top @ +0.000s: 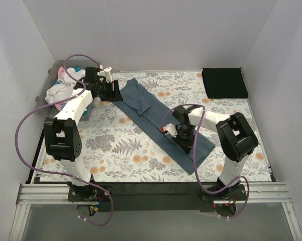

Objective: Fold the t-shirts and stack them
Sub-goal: Fold the tshirt

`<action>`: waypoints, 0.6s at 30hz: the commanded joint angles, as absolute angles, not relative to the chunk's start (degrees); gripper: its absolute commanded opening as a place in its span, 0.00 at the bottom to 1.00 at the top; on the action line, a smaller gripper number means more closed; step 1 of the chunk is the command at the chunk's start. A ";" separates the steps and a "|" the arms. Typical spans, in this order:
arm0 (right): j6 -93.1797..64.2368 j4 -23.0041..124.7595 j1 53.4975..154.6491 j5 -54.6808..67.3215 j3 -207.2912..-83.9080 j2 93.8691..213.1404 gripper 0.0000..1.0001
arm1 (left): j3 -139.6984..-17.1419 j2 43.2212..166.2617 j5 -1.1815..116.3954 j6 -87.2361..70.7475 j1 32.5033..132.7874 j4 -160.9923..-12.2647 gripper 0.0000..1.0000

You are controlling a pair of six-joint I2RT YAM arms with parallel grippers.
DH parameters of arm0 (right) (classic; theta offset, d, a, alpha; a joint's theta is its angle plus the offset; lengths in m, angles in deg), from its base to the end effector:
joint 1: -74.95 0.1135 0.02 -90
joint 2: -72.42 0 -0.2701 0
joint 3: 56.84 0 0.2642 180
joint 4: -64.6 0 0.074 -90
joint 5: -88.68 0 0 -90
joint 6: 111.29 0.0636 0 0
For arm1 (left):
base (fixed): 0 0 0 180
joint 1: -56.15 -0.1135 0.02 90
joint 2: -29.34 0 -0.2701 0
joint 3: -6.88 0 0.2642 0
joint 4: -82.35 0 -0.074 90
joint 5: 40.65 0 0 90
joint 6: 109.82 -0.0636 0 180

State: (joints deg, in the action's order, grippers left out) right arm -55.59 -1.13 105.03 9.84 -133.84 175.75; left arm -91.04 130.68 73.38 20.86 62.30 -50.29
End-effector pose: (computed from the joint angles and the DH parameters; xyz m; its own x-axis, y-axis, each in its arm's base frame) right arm 0.2657 0.1681 0.1228 -0.4407 -0.8942 -0.0793 -0.8886 0.4219 0.1800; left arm 0.4152 -0.0708 0.2602 -0.8148 -0.5110 -0.2739 -0.2337 0.7218 -0.6514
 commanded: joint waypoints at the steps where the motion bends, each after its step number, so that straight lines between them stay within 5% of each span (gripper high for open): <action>1: -54.34 -0.65 114.30 21.34 -132.80 178.24 0.01 | -88.61 126.63 76.58 23.06 62.30 -49.81 0.49; 3: -52.85 -0.91 119.56 26.96 -135.43 178.24 0.01 | -87.99 127.33 78.52 23.68 62.39 -49.55 0.29; 6: -51.70 -1.09 121.18 37.07 -141.15 174.48 0.01 | -89.30 130.66 80.28 24.38 62.65 -47.88 0.13; 18: -49.68 0.32 108.97 28.92 -140.98 166.20 0.01 | -104.68 151.13 61.75 24.21 70.29 -45.41 0.00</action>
